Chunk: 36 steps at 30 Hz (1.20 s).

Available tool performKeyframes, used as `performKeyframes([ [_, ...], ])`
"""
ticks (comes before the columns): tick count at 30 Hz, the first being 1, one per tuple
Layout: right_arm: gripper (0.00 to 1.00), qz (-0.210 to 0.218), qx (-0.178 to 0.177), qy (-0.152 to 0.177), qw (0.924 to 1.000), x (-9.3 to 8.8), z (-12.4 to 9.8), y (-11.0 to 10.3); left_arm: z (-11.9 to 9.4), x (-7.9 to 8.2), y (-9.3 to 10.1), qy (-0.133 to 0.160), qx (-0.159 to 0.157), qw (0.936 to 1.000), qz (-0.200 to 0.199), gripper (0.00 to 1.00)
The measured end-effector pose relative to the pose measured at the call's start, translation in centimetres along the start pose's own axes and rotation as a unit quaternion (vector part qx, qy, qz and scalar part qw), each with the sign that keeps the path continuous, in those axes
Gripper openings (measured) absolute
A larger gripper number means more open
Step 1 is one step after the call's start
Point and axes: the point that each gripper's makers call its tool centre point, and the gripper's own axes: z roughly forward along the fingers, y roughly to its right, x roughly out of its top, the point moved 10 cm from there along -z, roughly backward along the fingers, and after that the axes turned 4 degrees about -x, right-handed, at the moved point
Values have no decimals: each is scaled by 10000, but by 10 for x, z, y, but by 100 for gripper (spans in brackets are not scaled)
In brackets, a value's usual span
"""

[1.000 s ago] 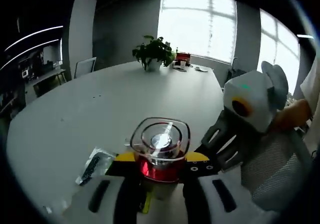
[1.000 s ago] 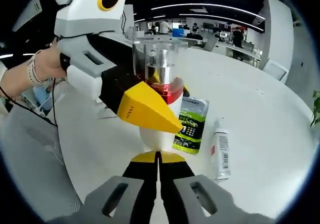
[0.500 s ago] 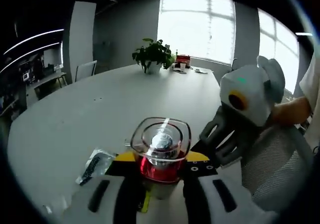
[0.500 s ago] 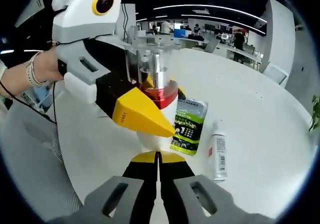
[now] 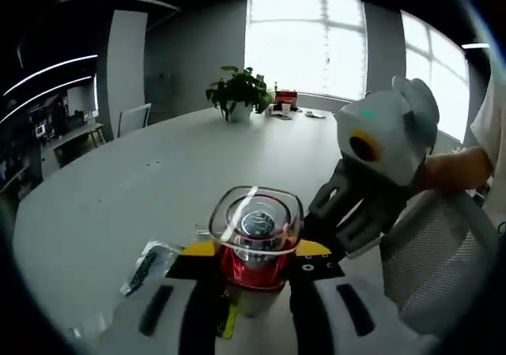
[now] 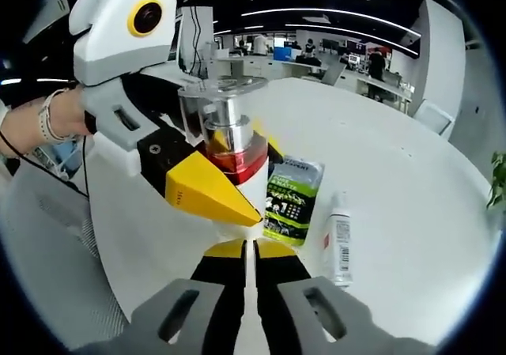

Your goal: Arrange the skincare products in the storage area until every visible bottle or jar stands upright without overlapping.

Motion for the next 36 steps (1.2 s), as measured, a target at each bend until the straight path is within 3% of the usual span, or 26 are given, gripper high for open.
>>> performKeyframes([
  [7,11,-12,16,22,10000,2,-1,1,0,1,-1,121,-22,9999,-76,29],
  [13,22,-17,38,114,9999,5,-2,0,-3,3,-1,141,-33,9999,-73,33],
  [21,41,-64,16,185,9998,7,-2,-1,-15,2,1,39,46,10000,-68,40],
  [29,57,-54,33,188,9998,7,0,-4,-31,-5,0,-67,272,9986,-459,50],
  [36,83,22,-31,173,9998,7,-1,-3,-53,-10,1,29,422,9970,-647,62],
])
